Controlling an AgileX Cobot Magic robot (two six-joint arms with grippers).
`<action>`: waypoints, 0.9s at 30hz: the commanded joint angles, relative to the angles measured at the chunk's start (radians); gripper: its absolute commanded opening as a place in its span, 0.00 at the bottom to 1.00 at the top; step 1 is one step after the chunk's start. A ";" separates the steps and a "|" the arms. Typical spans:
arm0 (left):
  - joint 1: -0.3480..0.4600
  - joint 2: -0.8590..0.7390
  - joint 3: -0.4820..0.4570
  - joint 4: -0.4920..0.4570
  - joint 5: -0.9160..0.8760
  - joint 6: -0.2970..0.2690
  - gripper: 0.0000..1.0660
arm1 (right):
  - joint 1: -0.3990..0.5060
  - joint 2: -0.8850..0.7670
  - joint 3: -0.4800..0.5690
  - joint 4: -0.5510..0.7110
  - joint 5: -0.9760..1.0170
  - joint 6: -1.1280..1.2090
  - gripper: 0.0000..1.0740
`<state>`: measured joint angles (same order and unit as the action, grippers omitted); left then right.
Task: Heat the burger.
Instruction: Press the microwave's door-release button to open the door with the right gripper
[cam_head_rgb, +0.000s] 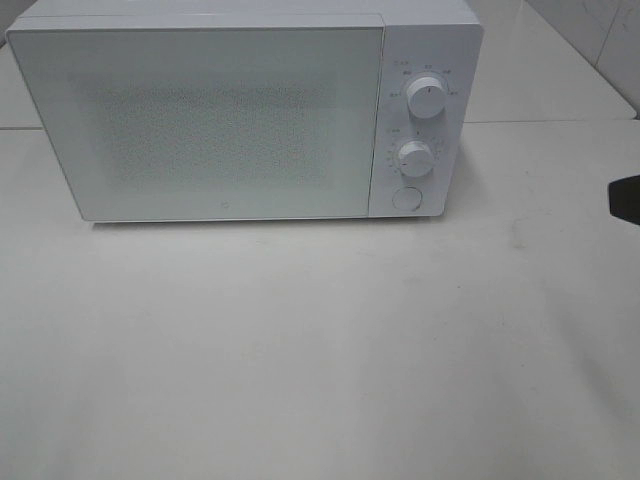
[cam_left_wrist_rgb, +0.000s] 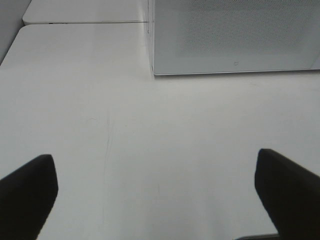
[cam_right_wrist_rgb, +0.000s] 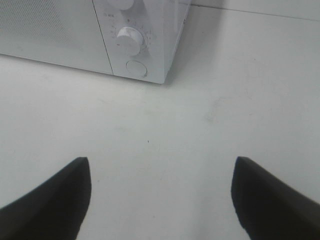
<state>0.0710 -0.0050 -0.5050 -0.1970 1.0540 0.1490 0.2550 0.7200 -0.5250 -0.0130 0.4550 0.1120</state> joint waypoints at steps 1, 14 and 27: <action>0.002 -0.020 0.004 -0.006 -0.013 -0.001 0.94 | -0.007 0.053 0.013 -0.003 -0.101 0.000 0.70; 0.002 -0.020 0.004 -0.006 -0.013 -0.001 0.94 | -0.007 0.373 0.027 -0.003 -0.498 0.007 0.68; 0.002 -0.020 0.004 -0.006 -0.013 -0.001 0.94 | -0.007 0.612 0.176 0.006 -1.132 -0.009 0.64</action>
<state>0.0710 -0.0050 -0.5050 -0.1970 1.0540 0.1490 0.2540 1.3280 -0.3540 0.0000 -0.6280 0.1120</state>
